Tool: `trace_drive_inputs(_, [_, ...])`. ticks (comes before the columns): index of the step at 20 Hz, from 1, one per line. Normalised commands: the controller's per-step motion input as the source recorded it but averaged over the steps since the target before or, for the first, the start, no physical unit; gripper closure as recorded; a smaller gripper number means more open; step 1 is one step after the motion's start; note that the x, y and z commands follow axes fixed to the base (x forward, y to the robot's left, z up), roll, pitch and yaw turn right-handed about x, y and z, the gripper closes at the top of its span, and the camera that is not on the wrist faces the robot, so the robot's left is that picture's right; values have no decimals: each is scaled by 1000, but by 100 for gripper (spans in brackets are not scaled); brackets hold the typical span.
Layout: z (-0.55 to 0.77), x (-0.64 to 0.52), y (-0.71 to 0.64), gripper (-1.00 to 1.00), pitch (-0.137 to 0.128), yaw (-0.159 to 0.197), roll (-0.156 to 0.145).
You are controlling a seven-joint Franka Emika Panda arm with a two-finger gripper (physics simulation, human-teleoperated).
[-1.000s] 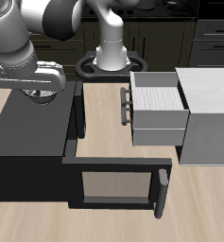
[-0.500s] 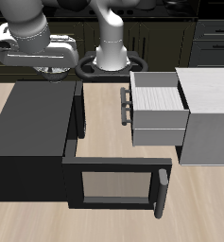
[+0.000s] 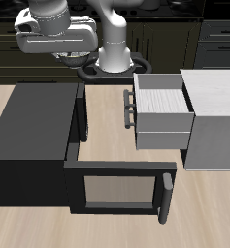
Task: Place the bowl in the top drawer
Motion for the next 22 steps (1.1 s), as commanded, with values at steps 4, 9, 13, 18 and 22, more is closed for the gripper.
trace_drive_inputs(4, [-43, -144, 210, 100, -19, 4, 1])
trace_drive_inputs(9, [-14, -117, 304, 100, -20, 24, 44])
trace_drive_inputs(13, [34, -117, 448, 100, -69, 53, 4])
trace_drive_inputs(18, [61, -13, 349, 100, -42, 28, 9])
trace_drive_inputs(22, [-7, 112, 269, 100, -41, 43, 1])
